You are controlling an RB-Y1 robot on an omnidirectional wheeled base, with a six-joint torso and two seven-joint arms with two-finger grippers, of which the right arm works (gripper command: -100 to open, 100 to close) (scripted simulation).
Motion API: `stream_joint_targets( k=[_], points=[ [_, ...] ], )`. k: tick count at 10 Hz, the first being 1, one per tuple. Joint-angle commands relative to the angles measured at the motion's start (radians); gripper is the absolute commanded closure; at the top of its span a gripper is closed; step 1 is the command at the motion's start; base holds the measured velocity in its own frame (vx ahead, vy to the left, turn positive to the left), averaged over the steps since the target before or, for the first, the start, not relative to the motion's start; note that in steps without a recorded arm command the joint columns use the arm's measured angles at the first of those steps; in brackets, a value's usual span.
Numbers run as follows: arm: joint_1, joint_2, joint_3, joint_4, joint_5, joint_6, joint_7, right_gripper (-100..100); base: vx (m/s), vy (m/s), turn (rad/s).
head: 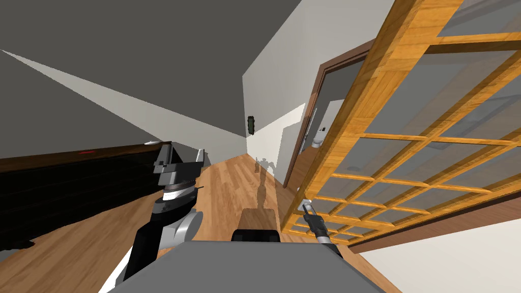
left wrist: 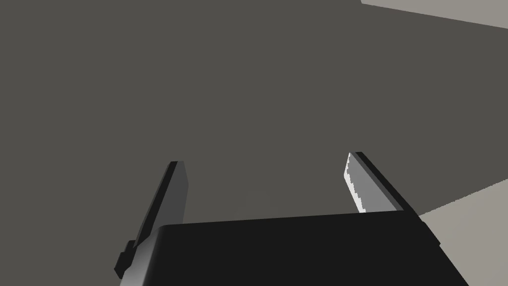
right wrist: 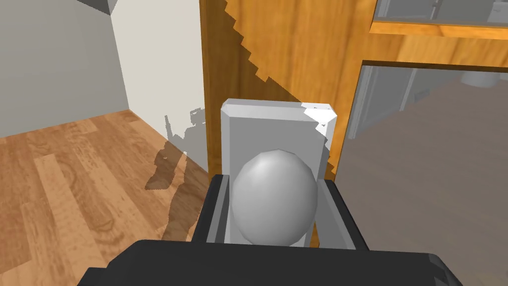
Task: Pull the door open
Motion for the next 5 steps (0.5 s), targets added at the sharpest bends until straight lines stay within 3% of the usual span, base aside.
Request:
stream_joint_targets(
  k=[1,5],
  points=[
    [0.007,-0.007,0.010,-0.002,0.006,-0.015,-0.011,100,-0.208,-0.052,0.132],
    [0.021,-0.029,0.037,0.019,0.025,-0.067,-0.046,100,-0.192,-0.049,0.130]
  ],
)
